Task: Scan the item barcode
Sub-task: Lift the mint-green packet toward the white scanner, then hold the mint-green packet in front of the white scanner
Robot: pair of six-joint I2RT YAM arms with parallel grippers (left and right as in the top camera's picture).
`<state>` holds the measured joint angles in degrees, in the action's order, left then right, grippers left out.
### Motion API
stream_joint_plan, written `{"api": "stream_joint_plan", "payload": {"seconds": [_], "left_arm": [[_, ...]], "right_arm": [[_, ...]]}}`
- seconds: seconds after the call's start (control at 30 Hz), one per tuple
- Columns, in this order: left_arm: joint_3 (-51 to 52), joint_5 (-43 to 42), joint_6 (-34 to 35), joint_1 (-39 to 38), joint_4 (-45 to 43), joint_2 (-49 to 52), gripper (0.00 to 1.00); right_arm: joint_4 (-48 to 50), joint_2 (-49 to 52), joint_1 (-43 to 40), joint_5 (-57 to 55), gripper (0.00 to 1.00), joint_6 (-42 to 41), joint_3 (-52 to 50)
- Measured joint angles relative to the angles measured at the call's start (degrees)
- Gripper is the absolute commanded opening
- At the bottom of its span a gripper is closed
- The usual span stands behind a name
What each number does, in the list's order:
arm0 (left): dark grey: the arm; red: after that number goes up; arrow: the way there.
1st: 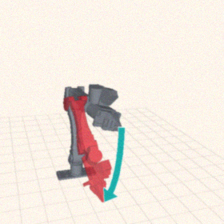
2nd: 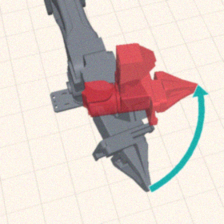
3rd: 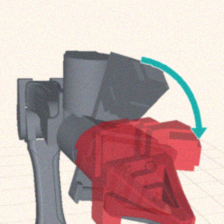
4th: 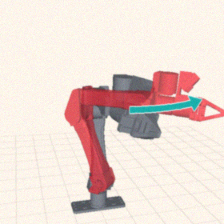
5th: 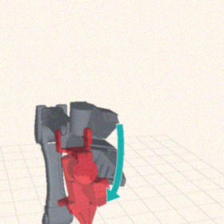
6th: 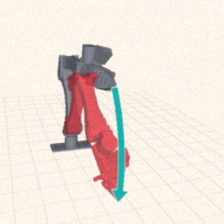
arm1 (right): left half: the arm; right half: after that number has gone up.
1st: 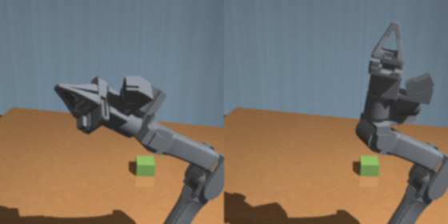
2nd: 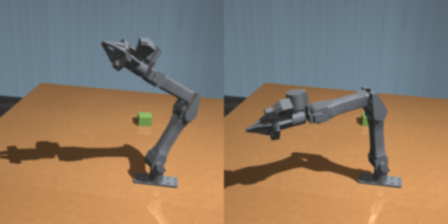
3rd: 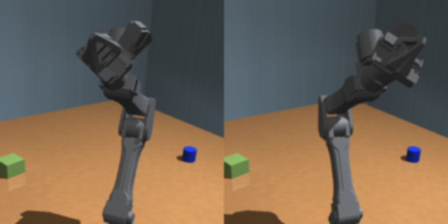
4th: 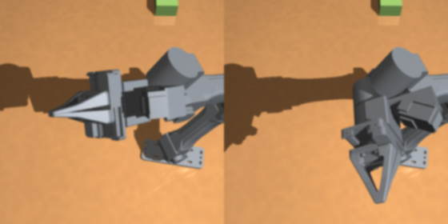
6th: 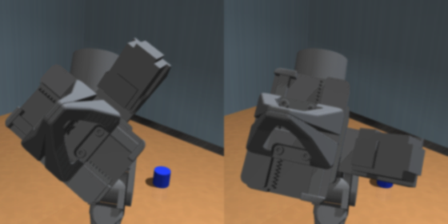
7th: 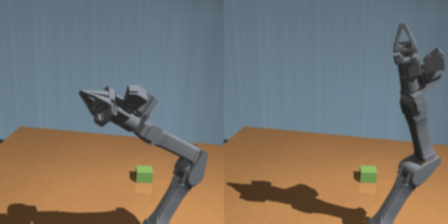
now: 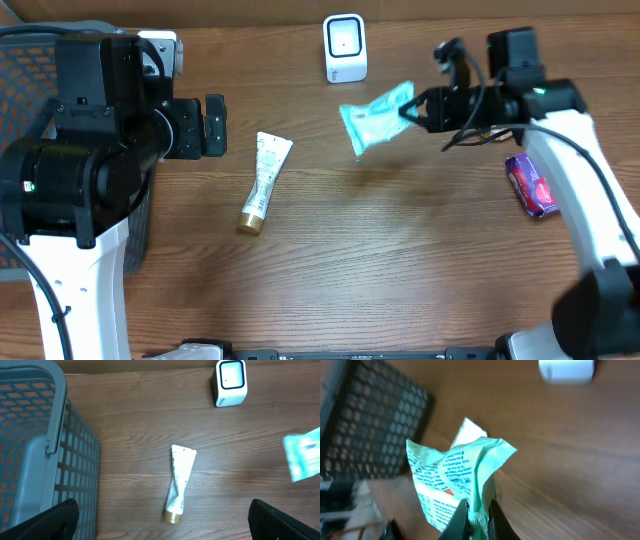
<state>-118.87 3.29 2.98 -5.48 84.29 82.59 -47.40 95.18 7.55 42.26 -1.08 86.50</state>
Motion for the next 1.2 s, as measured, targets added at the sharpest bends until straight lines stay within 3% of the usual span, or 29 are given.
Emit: {"api": "stream_joint_plan", "payload": {"seconds": [0.23, 0.6, 0.93, 1.07, 1.2], "left_arm": [[0.0, 0.0, 0.0, 0.0, 0.0, 0.0, 1.00], [0.0, 0.0, 0.0, 0.0, 0.0, 0.0, 1.00], [0.0, 0.0, 0.0, 0.0, 0.0, 0.0, 1.00], [0.0, 0.0, 0.0, 0.0, 0.0, 0.0, 1.00], [0.0, 0.0, 0.0, 0.0, 0.0, 0.0, 1.00]], "right_arm": [[1.5, -7.8, 0.0, -3.1, 0.04, -7.7, 0.1], [-3.4, -7.9, 0.0, -2.8, 0.04, -13.6, 8.2], [-4.6, -7.9, -0.3, -3.5, 0.04, -19.1, 8.2], [-5.3, -7.9, 0.4, -9.9, 0.04, -19.6, 8.8], [-4.4, -7.9, 6.3, -28.3, 0.04, -19.6, 10.3]]}}
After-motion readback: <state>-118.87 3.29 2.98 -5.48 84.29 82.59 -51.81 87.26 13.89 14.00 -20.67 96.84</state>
